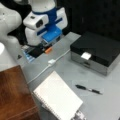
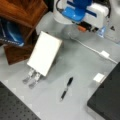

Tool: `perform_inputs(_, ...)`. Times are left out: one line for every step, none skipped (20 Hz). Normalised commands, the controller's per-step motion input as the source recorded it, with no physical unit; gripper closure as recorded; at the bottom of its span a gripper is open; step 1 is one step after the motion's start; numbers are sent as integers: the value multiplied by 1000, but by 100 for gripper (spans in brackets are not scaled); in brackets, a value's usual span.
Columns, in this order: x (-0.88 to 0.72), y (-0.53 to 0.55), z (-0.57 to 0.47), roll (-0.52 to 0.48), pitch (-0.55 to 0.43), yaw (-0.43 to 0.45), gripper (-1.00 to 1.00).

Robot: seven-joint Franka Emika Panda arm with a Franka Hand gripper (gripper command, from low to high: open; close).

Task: Turn on the lamps. Open the box. Pick up the pen. Put it in the box.

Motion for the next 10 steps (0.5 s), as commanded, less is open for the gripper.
perform_inputs(-11, -2, 7, 13, 152, 182, -100)
perform_inputs(-18, -3, 11, 16, 179, 198, -100)
perform_inputs(-22, -5, 13, 17, 185, 202, -100)
perform_inputs(-17, -7, 18, 17, 185, 200, -100)
perform_inputs(-6, -11, 25, 18, 176, 186, -100)
perform_inputs(-46, 1, 14, 58, 252, 199, -100)
perform_inputs(-103, 20, 16, 32, 256, 202, -100)
perform_inputs(-133, 31, 18, 25, 250, 188, -100)
perform_inputs(-138, 37, 25, 23, 238, 171, -100)
perform_inputs(-167, 62, 33, 0, 195, 160, -100)
